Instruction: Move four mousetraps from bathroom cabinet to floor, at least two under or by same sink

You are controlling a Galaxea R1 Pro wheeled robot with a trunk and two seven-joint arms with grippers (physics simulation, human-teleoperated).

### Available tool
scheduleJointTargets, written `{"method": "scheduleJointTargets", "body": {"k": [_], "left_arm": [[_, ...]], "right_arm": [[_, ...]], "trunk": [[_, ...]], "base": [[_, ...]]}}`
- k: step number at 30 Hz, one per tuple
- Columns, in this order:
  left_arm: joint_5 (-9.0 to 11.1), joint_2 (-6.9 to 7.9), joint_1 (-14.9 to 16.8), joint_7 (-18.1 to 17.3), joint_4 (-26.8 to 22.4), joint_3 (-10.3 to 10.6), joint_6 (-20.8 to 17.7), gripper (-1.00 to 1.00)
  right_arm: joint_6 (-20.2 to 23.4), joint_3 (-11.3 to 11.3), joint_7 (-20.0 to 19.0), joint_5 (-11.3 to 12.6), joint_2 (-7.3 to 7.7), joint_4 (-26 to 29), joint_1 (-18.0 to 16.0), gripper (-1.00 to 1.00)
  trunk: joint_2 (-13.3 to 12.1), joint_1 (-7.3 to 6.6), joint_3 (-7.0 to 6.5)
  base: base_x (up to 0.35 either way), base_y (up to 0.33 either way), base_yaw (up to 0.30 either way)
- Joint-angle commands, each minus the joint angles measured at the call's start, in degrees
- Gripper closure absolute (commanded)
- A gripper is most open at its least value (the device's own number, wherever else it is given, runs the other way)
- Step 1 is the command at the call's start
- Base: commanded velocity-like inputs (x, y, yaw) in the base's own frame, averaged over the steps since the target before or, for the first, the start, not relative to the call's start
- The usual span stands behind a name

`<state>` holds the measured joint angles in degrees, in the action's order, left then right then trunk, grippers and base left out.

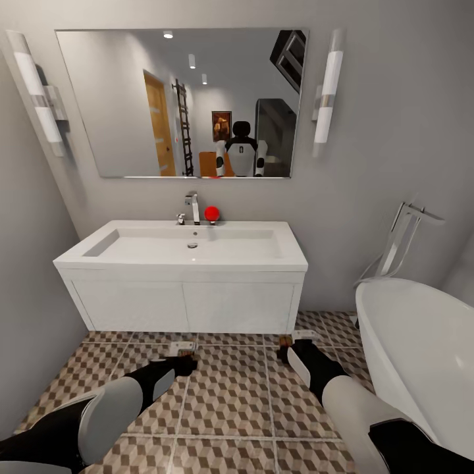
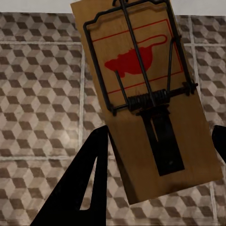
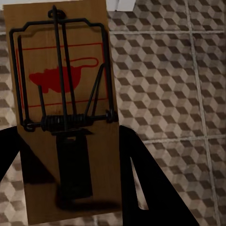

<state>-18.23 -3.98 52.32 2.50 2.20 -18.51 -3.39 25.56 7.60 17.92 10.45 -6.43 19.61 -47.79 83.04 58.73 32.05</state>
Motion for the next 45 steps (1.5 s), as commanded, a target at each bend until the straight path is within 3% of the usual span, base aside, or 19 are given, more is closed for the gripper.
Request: {"method": "scheduleJointTargets", "body": {"k": [1,3,5,7,11,25,29,34,41,45], "left_arm": [[-0.67,-0.02,0.07,0.24,0.04,-0.56,-2.02,1.0],[-0.63,-0.07,0.07,0.23,-0.06,-0.63,-4.69,1.0],[-0.6,-0.12,0.07,0.23,-0.24,-0.69,-11.25,1.0],[-0.59,-0.13,0.07,0.22,-0.59,-0.72,-15.39,1.0],[-0.63,-0.2,0.07,0.22,-1.65,-0.78,-19.12,1.0],[-0.58,-0.15,0.07,0.13,-2.28,-0.82,-20.59,1.0],[-0.58,-0.21,0.07,0.13,-2.35,-0.82,-20.6,1.0],[-0.53,-0.33,0.07,0.13,-3.94,-0.89,-21.06,1.0],[-0.41,-0.64,0.07,-0.11,-9.35,-0.91,-27.96,1.0],[-0.4,-0.63,0.07,-0.19,-10.5,-0.93,-28.95,1.0]], "right_arm": [[-0.06,0.49,0.54,0.8,0.03,0.08,-0.03,1.0],[-0.22,0.49,0.54,0.8,0.02,0.08,-0.02,1.0],[-0.39,0.49,0.55,0.8,0.02,0.08,-0.02,1.0],[-0.45,0.53,0.59,0.8,0.02,0.08,-0.02,1.0],[-0.49,0.57,0.61,0.8,0.01,0.08,-0.02,1.0],[0.05,0.47,0.61,1.0,0.01,0.08,0.06,1.0],[4.08,0.15,0.57,1.19,-0.08,0.59,-0.06,1.0],[14.67,-0.24,0.13,1.43,-0.08,2.91,-1.44,1.0],[18.18,-0.46,-0.5,1.58,-0.08,3.62,-1.91,1.0],[18.25,-0.37,-0.58,1.72,-0.08,3.67,-1.94,1.0]], "trunk": [[0.03,0.0,0.06],[0.03,0.0,0.06],[0.03,0.0,0.06],[0.03,0.0,0.06],[0.03,0.0,0.06],[0.03,0.0,0.06],[0.03,0.0,0.06],[0.03,0.0,0.06],[0.03,0.0,0.06],[0.03,0.0,0.06]], "base": [[0.0,0.0,0.0],[0.0,0.0,0.0],[0.0,0.0,0.0],[0.0,0.0,0.0],[0.0,0.0,0.0],[0.0,0.0,0.0],[0.0,0.0,0.0],[0.0,0.0,0.0],[0.0,0.0,0.0],[0.0,0.0,0.0]]}}
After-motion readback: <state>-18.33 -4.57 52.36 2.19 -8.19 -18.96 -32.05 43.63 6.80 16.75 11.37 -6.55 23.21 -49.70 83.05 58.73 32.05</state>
